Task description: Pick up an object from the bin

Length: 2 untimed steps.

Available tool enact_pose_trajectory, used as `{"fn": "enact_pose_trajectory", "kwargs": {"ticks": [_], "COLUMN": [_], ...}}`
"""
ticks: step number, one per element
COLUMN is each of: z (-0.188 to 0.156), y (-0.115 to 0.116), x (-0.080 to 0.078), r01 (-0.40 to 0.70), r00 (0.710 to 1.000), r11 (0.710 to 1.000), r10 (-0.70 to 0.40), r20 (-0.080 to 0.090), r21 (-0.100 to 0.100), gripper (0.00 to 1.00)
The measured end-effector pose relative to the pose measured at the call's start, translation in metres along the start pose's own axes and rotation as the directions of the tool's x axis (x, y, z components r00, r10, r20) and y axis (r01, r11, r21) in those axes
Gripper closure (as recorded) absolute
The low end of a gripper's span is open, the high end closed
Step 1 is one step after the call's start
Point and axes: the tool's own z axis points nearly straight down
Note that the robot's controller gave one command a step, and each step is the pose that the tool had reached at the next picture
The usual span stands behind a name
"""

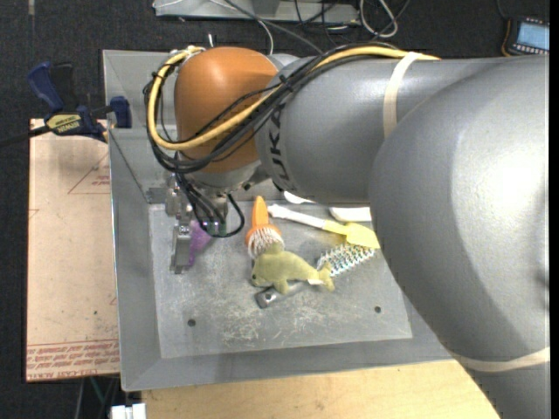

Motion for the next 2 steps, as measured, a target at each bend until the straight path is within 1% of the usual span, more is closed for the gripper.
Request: {"fn": "enact_pose_trajectory", "kwargs": {"ticks": [1, 2], "z": [0.0000, 0.0000], "y": [0.0000, 0.0000], "x": [0.0000, 0.0000], "r01": [0.000, 0.000], "r00": [1.000, 1.000], "r11": [1.000, 1.000], "r10": [0.000, 0.000], "r20": [0.000, 0.000], "r21": [0.000, 0.000], "gripper": [1.00, 1.00]}}
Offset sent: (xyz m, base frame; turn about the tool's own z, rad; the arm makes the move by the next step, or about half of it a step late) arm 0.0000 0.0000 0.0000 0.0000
